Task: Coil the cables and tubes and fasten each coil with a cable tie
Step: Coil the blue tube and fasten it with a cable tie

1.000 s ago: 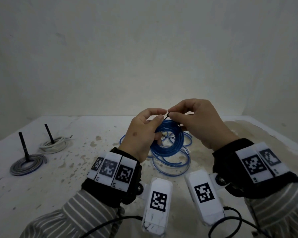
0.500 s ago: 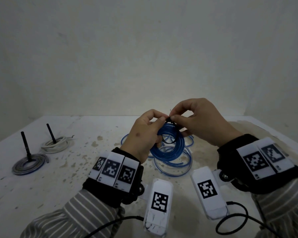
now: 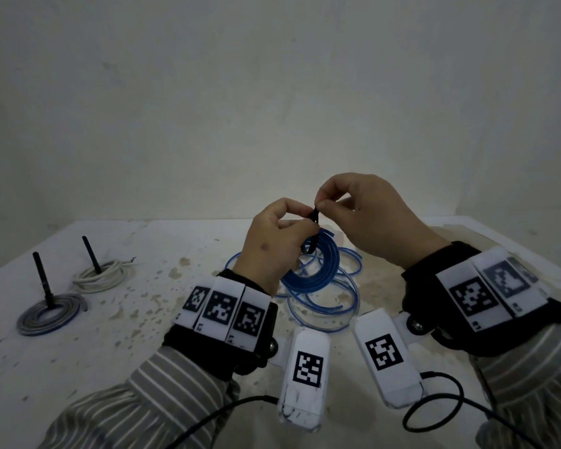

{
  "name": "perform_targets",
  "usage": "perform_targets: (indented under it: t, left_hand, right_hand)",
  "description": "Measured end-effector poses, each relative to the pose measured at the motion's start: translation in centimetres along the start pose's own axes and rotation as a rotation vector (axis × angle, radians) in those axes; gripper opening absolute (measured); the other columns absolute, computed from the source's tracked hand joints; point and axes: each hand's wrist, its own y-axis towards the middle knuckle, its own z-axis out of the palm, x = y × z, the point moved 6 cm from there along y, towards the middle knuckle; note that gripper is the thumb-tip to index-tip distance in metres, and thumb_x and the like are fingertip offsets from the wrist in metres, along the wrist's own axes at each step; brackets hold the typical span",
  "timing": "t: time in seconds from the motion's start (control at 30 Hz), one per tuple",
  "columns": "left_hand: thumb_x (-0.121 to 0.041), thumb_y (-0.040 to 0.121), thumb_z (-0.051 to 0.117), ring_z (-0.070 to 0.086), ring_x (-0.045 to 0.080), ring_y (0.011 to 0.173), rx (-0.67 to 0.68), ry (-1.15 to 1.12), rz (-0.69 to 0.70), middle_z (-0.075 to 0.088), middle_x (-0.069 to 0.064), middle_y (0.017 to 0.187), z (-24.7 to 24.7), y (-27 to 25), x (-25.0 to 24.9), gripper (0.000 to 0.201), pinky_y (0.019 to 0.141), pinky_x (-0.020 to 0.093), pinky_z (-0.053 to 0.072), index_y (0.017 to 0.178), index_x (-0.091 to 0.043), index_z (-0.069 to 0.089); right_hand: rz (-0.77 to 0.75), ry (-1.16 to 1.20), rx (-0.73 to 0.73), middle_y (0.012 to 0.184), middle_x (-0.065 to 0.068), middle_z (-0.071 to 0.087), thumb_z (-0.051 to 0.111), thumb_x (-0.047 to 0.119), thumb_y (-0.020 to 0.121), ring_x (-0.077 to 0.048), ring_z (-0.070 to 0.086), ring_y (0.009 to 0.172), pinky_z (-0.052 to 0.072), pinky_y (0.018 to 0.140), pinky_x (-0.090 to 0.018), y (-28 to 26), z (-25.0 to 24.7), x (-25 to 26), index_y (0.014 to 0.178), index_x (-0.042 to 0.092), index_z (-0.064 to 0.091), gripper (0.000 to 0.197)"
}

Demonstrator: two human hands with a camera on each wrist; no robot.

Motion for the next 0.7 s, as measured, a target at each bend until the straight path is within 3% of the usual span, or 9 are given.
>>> perform_targets:
  t: [0.1, 0.23, 0.37, 0.47, 0.6, 0.7]
  left_hand:
    - [-0.006, 0.086, 0.059, 0.027, 0.009, 0.030, 0.039, -0.036, -0.060, 0.059, 0.008, 0.067, 0.4, 0.1, 0.6, 0.009, 0.040, 0.022, 0.028, 0.082, -0.015, 0.060]
    - [-0.008, 0.087, 0.060, 0.025, 0.009, 0.029, 0.069, -0.046, -0.100, 0.063, 0.008, 0.071, 0.5, 0.0, 1.0, 0.012, 0.037, 0.019, 0.027, 0.086, -0.019, 0.065]
    - [-0.009, 0.088, 0.058, 0.024, 0.008, 0.030, 0.095, -0.051, -0.129, 0.062, 0.005, 0.071, 0.6, 0.0, 1.0, 0.014, 0.036, 0.017, 0.027, 0.092, -0.019, 0.066]
    - [-0.009, 0.089, 0.056, 0.024, 0.008, 0.031, 0.114, -0.072, -0.143, 0.060, 0.004, 0.068, 0.6, 0.1, 0.9, 0.012, 0.035, 0.017, 0.027, 0.088, -0.018, 0.063]
    - [-0.007, 0.089, 0.055, 0.024, 0.009, 0.032, 0.101, -0.077, -0.151, 0.058, 0.005, 0.065, 0.5, -0.3, 1.2, 0.011, 0.036, 0.019, 0.026, 0.081, -0.015, 0.056]
    - [-0.007, 0.089, 0.054, 0.024, 0.009, 0.032, 0.092, -0.089, -0.159, 0.058, 0.005, 0.065, 0.3, -0.5, 1.4, 0.013, 0.036, 0.018, 0.026, 0.078, -0.014, 0.054]
  right_hand:
    - [0.018, 0.016, 0.009, 0.077, 0.010, 0.059, 0.056, 0.010, 0.088, -0.009, 0.060, 0.074, 0.042, 0.066, -0.009, 0.1, -0.2, -0.3, 0.078, 0.019, 0.058, 0.014]
    - [0.046, 0.068, 0.012, 0.074, 0.007, 0.061, 0.052, 0.009, 0.089, -0.017, 0.063, 0.081, 0.047, 0.073, -0.022, 0.2, -0.2, -0.7, 0.072, 0.022, 0.055, 0.022]
    - [0.076, 0.098, 0.004, 0.075, 0.004, 0.062, 0.052, 0.010, 0.090, -0.017, 0.059, 0.076, 0.043, 0.067, -0.017, 0.3, -0.3, -0.7, 0.072, 0.021, 0.056, 0.021]
    - [0.095, 0.131, -0.009, 0.074, 0.001, 0.063, 0.049, 0.009, 0.091, -0.018, 0.062, 0.079, 0.045, 0.068, -0.023, 0.4, -0.3, -0.5, 0.074, 0.019, 0.055, 0.021]
    - [0.155, 0.265, -0.069, 0.084, -0.009, 0.068, 0.046, 0.007, 0.092, -0.011, 0.064, 0.071, 0.046, 0.067, -0.025, 0.9, -1.1, -0.6, 0.076, 0.017, 0.053, 0.021]
    - [0.170, 0.325, -0.074, 0.085, -0.009, 0.066, 0.047, 0.006, 0.092, -0.003, 0.063, 0.061, 0.047, 0.061, -0.019, 1.0, -1.2, -0.5, 0.075, 0.016, 0.053, 0.021]
